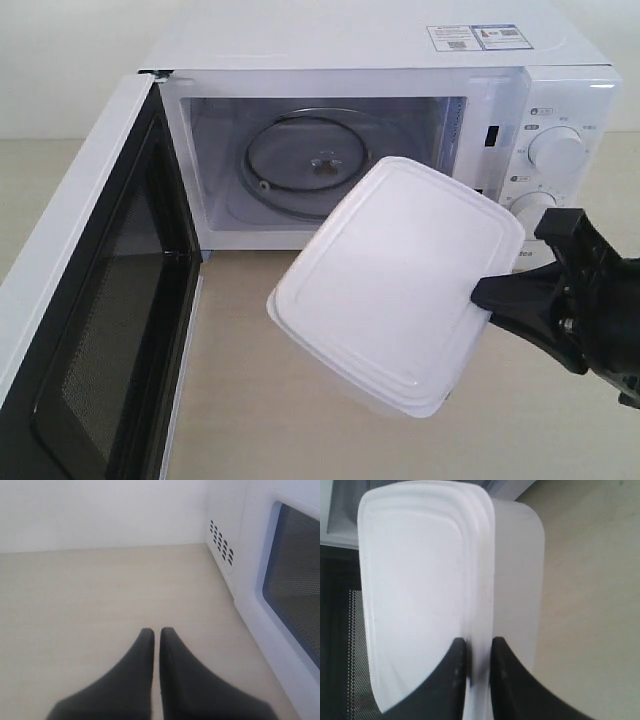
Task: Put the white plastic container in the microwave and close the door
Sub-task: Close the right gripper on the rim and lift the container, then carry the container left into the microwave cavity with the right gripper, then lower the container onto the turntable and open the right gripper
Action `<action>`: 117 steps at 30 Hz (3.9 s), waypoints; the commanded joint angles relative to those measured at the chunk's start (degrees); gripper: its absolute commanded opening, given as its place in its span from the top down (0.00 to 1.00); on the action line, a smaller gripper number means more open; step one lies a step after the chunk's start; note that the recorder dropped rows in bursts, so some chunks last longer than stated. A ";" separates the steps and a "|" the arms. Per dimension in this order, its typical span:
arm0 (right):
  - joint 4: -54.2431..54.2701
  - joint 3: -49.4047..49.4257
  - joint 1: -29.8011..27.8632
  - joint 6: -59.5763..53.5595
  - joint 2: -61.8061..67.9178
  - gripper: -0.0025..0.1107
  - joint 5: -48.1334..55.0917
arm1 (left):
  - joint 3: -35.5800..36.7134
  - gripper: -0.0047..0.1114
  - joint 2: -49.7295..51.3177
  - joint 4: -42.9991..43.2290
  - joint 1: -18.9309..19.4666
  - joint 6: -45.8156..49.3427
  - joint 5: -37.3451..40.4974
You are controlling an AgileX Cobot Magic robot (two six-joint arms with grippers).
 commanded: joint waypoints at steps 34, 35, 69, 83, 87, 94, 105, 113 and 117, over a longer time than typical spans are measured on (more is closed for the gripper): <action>-49.01 0.03 44.21 80.78 7.97 0.98 -60.90 | 0.24 0.92 -0.17 0.14 0.15 -0.49 0.09; -49.01 -0.14 44.21 81.23 8.85 0.98 -61.49 | 0.24 0.92 -0.17 0.14 0.15 -0.49 0.09; -66.21 -24.24 30.92 102.34 42.11 0.98 -67.29 | 0.24 0.92 -0.17 0.14 0.15 -0.49 0.09; -68.82 -34.17 26.36 107.21 49.96 0.98 -65.78 | 0.24 0.92 -0.17 0.14 0.15 -0.49 0.09; -69.21 -35.81 25.16 107.43 50.57 0.98 -65.60 | 0.24 0.92 -0.17 0.14 0.15 -0.49 0.09; -69.75 -39.71 23.60 107.13 52.09 0.98 -64.17 | 0.24 0.92 -0.17 0.14 0.15 -0.49 0.09; -70.68 -45.47 22.34 107.56 56.86 0.98 -62.17 | 0.24 0.92 -0.17 0.14 0.15 -0.49 0.09; -69.17 -46.39 22.24 107.11 57.87 0.98 -60.99 | 0.24 0.92 -0.17 0.14 0.15 -0.49 0.09; -68.21 -46.39 22.21 106.74 57.87 0.98 -60.97 | 0.24 0.92 -0.17 0.14 0.15 -0.49 0.09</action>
